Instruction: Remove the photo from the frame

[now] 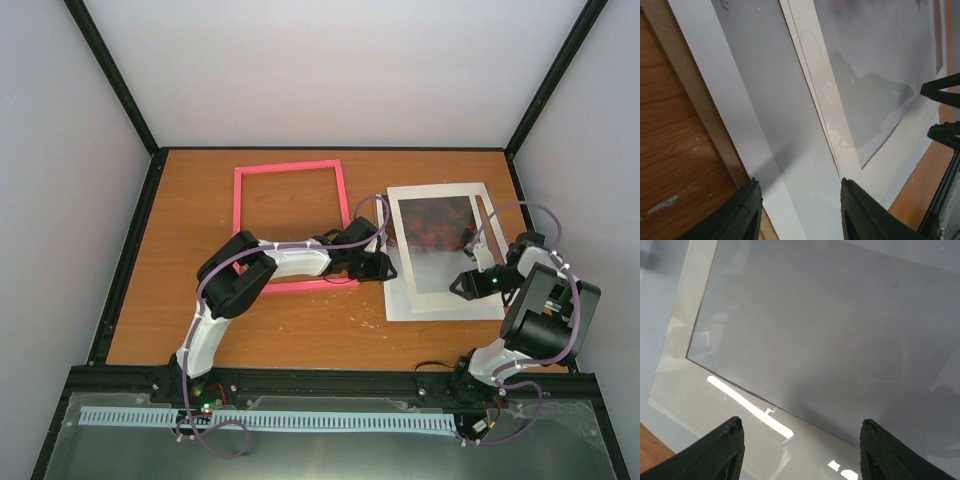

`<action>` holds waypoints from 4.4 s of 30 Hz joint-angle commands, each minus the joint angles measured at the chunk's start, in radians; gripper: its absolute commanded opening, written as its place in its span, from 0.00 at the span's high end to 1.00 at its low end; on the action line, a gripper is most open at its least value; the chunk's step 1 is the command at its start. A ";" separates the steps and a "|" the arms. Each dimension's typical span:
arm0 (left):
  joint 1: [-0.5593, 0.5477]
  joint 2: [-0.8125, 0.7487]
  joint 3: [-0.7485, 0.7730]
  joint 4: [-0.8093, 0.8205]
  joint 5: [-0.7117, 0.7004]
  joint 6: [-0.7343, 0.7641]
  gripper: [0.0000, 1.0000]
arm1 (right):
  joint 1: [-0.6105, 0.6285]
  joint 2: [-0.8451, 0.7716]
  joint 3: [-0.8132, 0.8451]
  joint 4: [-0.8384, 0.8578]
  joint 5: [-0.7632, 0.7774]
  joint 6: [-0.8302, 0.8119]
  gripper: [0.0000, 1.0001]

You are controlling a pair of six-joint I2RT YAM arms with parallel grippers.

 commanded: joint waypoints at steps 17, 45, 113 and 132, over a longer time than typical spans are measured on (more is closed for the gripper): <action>-0.002 0.037 0.054 -0.043 -0.025 -0.050 0.53 | 0.044 0.092 -0.065 0.112 0.026 0.048 0.39; -0.036 -0.103 -0.046 0.041 -0.148 -0.079 0.53 | 0.055 0.113 -0.064 0.111 0.029 0.050 0.39; -0.040 0.058 0.011 -0.051 -0.151 -0.134 0.50 | 0.057 0.115 -0.062 0.113 0.026 0.049 0.38; 0.013 -0.001 0.132 0.007 -0.094 0.116 0.49 | 0.005 0.042 0.070 -0.115 -0.125 -0.019 0.38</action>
